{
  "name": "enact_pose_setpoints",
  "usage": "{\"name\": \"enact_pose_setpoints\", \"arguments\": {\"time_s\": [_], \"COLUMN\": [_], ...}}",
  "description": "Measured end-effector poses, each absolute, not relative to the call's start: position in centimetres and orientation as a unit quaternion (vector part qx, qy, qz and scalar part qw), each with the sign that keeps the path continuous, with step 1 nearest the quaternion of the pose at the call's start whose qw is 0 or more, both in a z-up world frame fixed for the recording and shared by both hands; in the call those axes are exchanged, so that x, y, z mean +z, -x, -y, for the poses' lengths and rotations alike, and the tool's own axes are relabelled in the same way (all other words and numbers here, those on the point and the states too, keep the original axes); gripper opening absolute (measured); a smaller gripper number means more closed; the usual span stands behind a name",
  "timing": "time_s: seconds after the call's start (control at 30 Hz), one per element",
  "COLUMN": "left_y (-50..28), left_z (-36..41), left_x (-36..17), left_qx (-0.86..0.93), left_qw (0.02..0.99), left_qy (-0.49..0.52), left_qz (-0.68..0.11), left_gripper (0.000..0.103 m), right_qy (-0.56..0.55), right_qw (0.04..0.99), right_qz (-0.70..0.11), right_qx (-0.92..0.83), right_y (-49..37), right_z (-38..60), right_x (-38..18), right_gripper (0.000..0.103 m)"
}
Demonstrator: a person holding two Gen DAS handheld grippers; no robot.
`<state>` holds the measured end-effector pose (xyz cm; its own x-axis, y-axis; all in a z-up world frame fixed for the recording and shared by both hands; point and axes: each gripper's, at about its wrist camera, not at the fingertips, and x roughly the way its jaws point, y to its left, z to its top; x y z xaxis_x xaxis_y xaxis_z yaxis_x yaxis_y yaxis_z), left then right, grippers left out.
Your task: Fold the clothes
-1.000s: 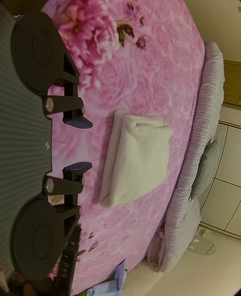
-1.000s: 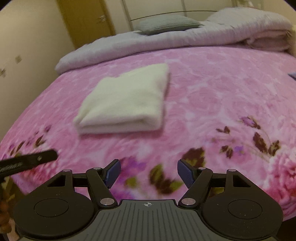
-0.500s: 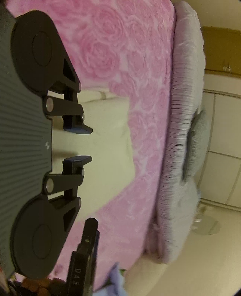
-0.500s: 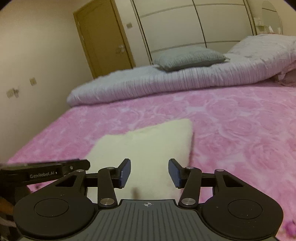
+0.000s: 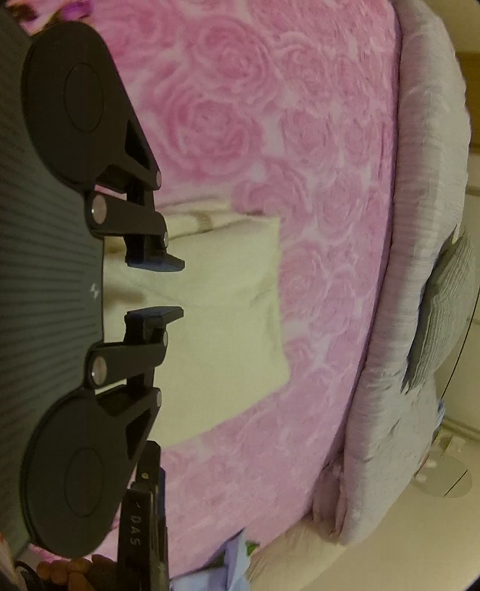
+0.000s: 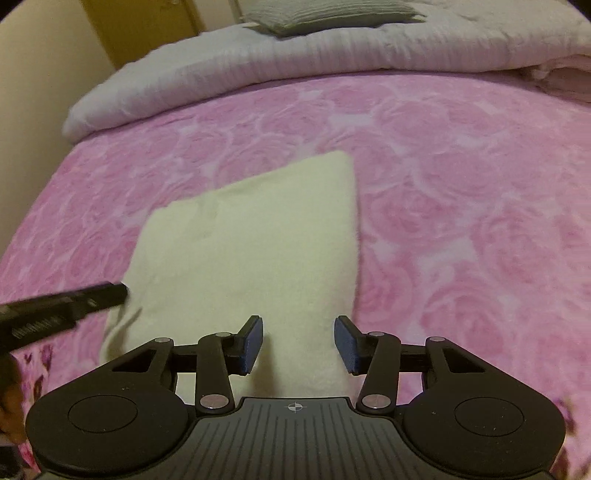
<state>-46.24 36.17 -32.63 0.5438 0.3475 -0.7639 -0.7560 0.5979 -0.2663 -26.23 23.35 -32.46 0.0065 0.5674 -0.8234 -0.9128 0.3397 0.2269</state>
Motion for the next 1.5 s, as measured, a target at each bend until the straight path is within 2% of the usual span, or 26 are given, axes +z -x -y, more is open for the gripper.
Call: {"name": "enact_pose_setpoints", "arguments": {"time_s": [0.17, 0.4, 0.57, 0.63, 0.73, 1.0, 1.2, 1.37, 1.5], "left_y": [46.6, 45.7, 42.2, 41.0, 39.1, 35.5, 33.0, 32.5, 34.5], "left_z": [-38.5, -41.1, -42.0, -42.1, -42.4, -42.7, -44.6, -46.2, -47.5], "left_x": [-33.2, -31.9, -32.5, -32.8, -33.3, -35.1, -38.0, -38.6, -37.3], "left_qx": [0.290, 0.279, 0.271, 0.280, 0.293, 0.311, 0.355, 0.365, 0.386], "left_qw": [0.812, 0.828, 0.838, 0.835, 0.829, 0.808, 0.790, 0.788, 0.771], "left_qy": [0.332, 0.328, 0.311, 0.310, 0.308, 0.315, 0.271, 0.280, 0.340], "left_qz": [-0.382, -0.359, -0.357, -0.359, -0.362, -0.388, -0.421, -0.409, -0.376], "left_gripper": [0.015, 0.015, 0.015, 0.015, 0.015, 0.015, 0.016, 0.015, 0.014], "right_qy": [0.196, 0.178, 0.188, 0.192, 0.198, 0.221, 0.281, 0.269, 0.223], "right_qw": [0.694, 0.708, 0.699, 0.693, 0.684, 0.652, 0.603, 0.605, 0.620], "right_qz": [-0.499, -0.488, -0.468, -0.460, -0.446, -0.429, -0.416, -0.414, -0.443], "right_qx": [0.480, 0.478, 0.507, 0.521, 0.543, 0.585, 0.620, 0.624, 0.608], "right_y": [27.9, 26.7, 24.9, 24.0, 22.7, 18.3, 18.0, 17.1, 14.8], "right_z": [-24.1, -26.5, -29.1, -30.0, -31.1, -35.1, -38.3, -41.7, -42.2], "right_x": [-32.4, -30.8, -31.9, -32.3, -32.7, -34.1, -37.0, -39.5, -38.2], "right_gripper": [0.048, 0.048, 0.048, 0.043, 0.043, 0.043, 0.043, 0.043, 0.043]}}
